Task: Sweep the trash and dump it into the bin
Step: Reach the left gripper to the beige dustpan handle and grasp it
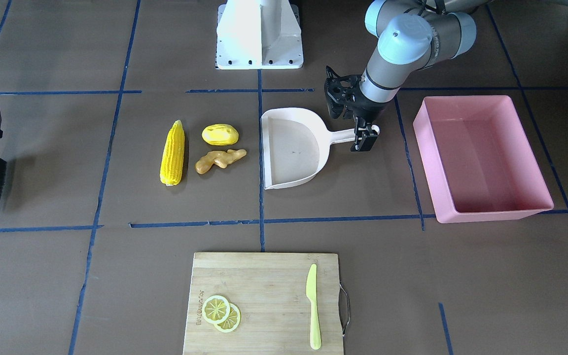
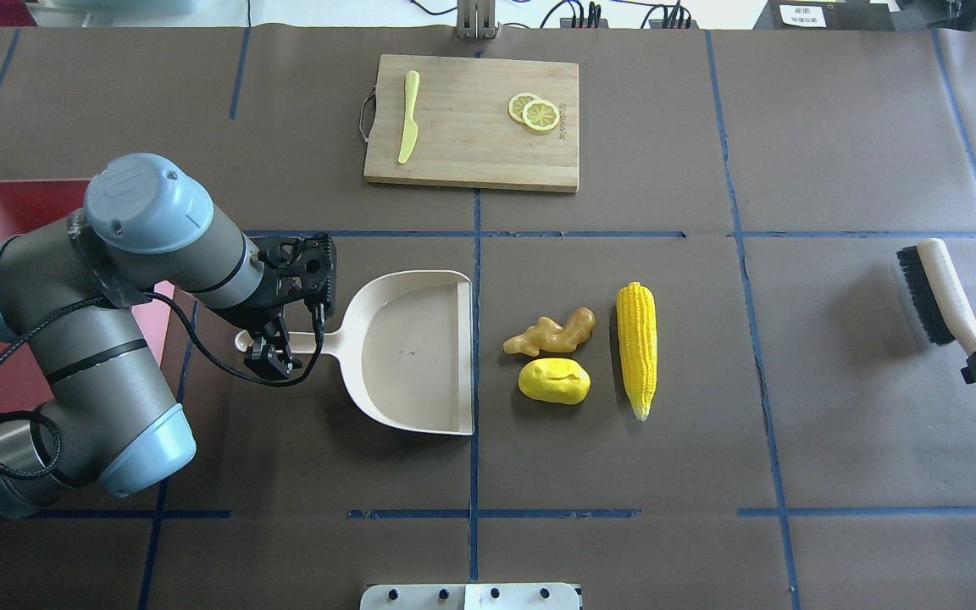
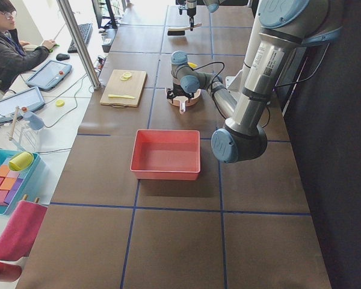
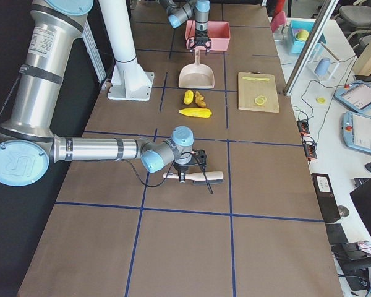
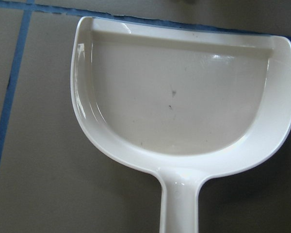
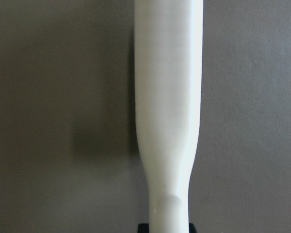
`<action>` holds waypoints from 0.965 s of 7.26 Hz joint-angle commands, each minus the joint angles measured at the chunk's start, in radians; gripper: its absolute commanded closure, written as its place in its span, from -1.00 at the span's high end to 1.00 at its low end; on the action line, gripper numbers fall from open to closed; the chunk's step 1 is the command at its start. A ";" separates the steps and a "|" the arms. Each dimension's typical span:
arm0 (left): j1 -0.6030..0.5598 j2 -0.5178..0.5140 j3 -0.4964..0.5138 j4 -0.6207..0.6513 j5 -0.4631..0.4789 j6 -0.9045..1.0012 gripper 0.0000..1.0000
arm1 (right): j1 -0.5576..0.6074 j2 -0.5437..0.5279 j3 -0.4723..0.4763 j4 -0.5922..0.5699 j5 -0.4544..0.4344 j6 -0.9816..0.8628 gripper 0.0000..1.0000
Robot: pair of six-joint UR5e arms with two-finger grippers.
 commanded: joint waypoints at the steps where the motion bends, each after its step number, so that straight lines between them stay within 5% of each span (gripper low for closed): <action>1: 0.021 0.005 0.001 0.011 0.019 0.009 0.99 | -0.001 0.000 0.000 0.000 -0.002 0.000 -1.00; 3: 0.076 0.004 0.010 0.011 0.094 0.009 0.99 | 0.001 -0.002 0.000 0.000 -0.002 0.000 -1.00; 7: 0.078 0.004 0.029 0.009 0.092 0.012 0.93 | 0.001 -0.002 -0.002 0.000 0.000 0.000 -1.00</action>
